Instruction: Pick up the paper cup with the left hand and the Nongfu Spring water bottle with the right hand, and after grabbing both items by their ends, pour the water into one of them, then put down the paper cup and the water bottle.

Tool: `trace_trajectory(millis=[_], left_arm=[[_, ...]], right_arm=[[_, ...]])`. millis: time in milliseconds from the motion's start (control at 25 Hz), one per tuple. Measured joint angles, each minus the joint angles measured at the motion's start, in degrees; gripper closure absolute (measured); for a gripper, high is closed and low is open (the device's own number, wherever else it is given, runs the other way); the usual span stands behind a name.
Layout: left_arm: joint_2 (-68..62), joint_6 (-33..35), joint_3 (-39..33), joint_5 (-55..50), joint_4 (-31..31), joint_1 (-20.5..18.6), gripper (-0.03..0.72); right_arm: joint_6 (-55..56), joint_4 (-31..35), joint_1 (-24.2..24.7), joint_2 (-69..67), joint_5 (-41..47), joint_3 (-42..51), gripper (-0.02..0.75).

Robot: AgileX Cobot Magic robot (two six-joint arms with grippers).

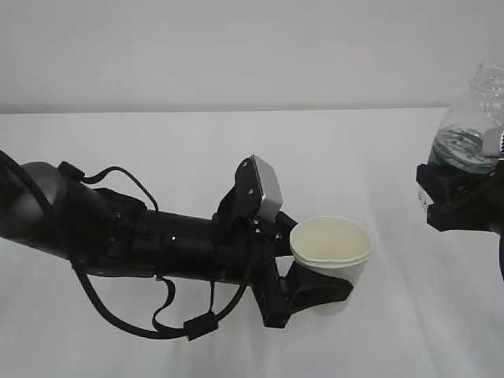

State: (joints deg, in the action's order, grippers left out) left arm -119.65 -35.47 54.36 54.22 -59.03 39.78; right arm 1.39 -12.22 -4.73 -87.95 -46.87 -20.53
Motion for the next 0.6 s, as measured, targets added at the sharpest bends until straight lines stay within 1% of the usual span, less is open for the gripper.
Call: trace_trajectory(millis=[320,440,600], left_arm=[[0.00,0.84,3.83,-2.39,1.15,0.00,0.194],[0.00,0.84,5.60,-3.44,1.38,0.00,0.194],[0.00,0.84,6.21,-4.06,1.88,0.00,0.195]], right_arm=[[0.35,0.00,0.00,0.00,4.03,-1.13,0.328],[0.64,-0.08,0.00,0.05,7.02,-2.22,0.328],[0.67,-0.08,0.00,0.48,8.38,-3.01,0.328]])
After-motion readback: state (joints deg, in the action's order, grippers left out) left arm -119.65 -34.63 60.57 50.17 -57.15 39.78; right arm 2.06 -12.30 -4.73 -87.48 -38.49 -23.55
